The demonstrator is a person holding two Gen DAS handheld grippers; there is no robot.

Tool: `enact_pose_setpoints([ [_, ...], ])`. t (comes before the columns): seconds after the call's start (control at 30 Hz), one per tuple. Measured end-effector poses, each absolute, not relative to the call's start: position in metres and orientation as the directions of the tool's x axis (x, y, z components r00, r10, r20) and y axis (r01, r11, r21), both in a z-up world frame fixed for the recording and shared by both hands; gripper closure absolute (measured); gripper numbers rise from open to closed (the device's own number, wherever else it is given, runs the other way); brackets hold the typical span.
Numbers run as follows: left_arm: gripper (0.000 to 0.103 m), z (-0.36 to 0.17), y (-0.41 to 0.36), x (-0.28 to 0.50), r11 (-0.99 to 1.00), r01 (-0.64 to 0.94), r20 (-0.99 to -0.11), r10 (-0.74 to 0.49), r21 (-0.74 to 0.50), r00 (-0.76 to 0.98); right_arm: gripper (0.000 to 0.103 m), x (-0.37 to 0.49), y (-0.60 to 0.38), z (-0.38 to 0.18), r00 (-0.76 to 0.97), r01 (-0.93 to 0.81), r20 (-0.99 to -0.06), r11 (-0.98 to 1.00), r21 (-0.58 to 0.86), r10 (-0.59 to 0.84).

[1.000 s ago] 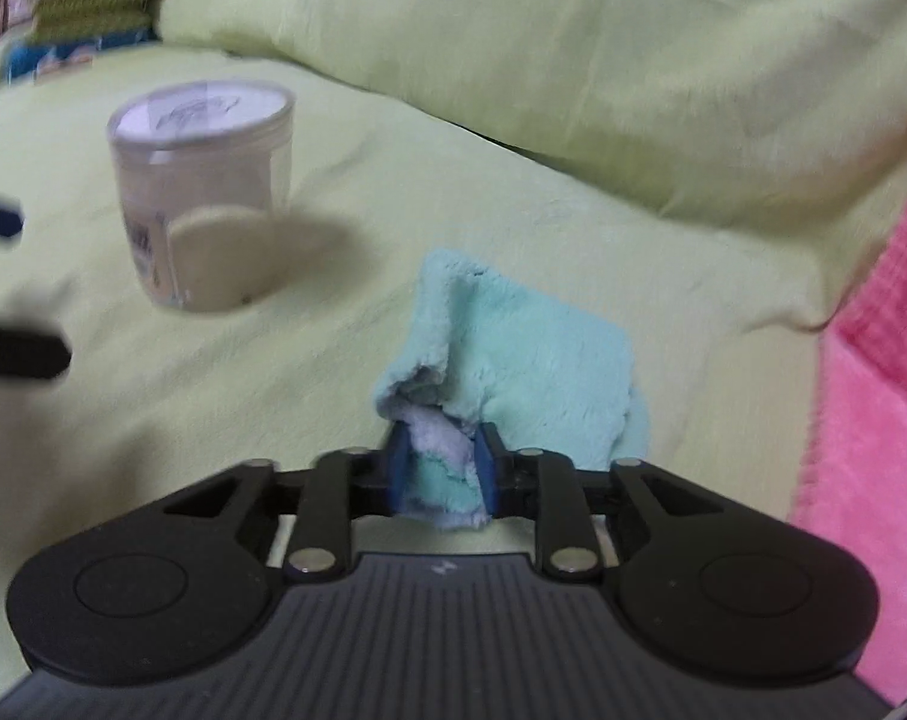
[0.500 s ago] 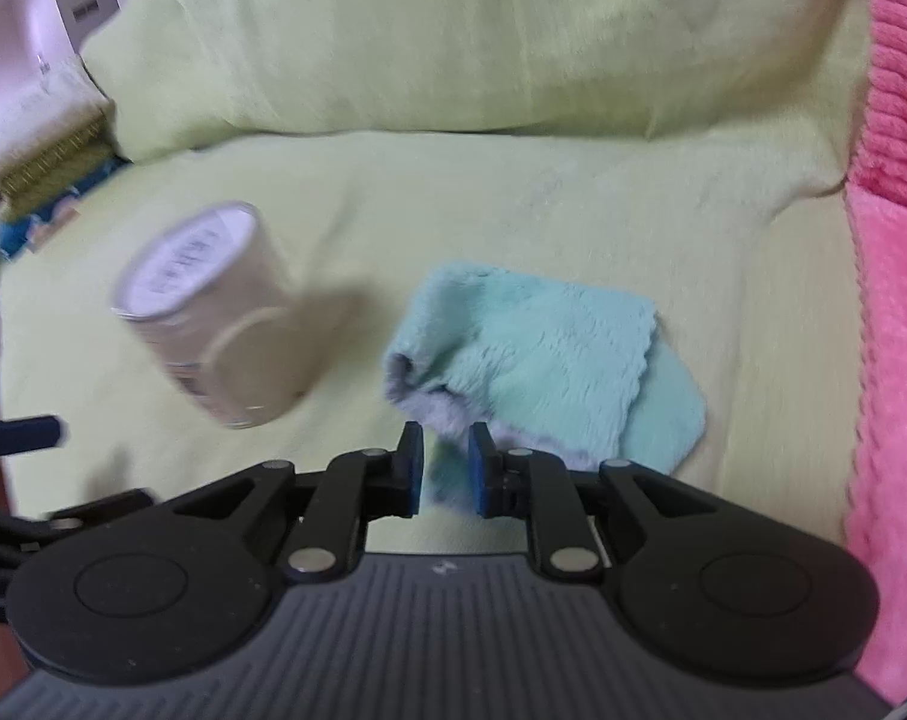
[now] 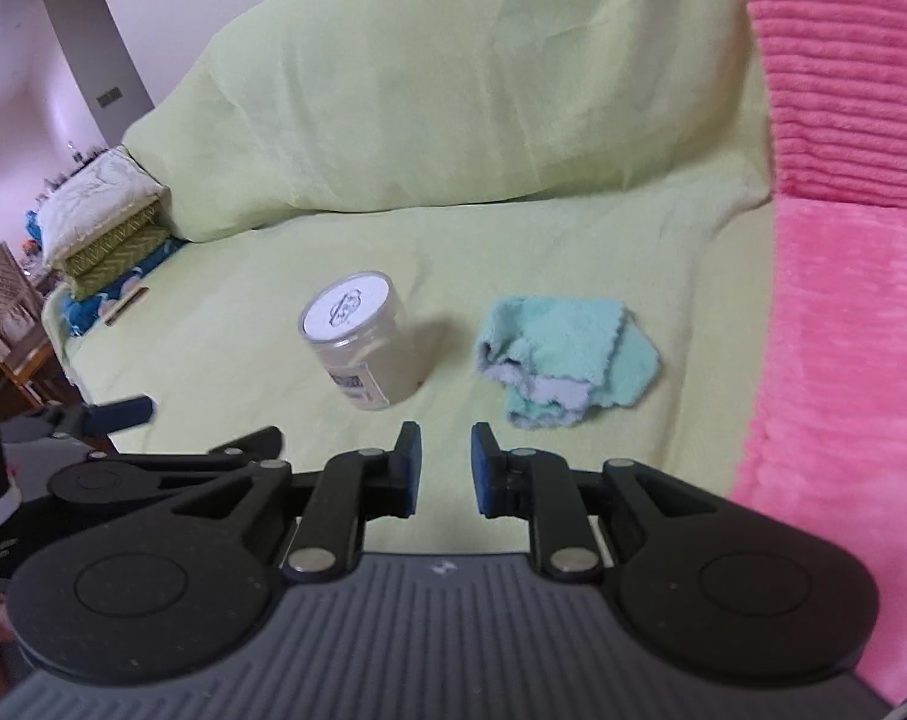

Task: Clean container

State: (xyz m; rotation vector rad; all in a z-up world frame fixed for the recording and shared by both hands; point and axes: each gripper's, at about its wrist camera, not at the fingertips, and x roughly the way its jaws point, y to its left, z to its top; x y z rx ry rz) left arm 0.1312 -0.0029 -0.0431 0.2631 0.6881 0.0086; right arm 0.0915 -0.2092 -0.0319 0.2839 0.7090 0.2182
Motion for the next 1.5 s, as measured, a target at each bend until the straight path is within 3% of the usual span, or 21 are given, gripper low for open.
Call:
enact_pose_setpoints([
  [0.3,0.0,-0.018,-0.002,0.085,0.976,0.075,-0.633,0.074,0.204,0.771,0.086,0.04,-0.197,-0.011,0.757,-0.095,-0.61,0.962,0.256,0.237],
  [0.7,0.0,-0.006,0.022,0.053,0.997,0.071,-0.623,-0.053,0.003,0.78,0.086,0.018,-0.189,-0.007,0.76,-0.084,-0.614,0.968,0.236,0.215],
  [0.9,0.0,-0.011,0.02,0.056,0.994,0.052,-0.609,0.017,0.095,0.793,0.086,0.016,-0.187,-0.008,0.759,-0.083,-0.616,0.97,0.228,0.21],
  [1.1,0.0,-0.02,0.023,0.069,0.997,0.029,-0.668,0.026,0.072,0.744,0.086,0.022,-0.187,-0.015,0.749,-0.075,-0.631,0.973,0.218,0.199],
  [1.5,0.0,-0.013,0.021,0.068,0.995,0.035,-0.615,0.033,0.098,0.788,0.086,0.041,-0.187,-0.023,0.739,-0.074,-0.645,0.975,0.211,0.196],
])
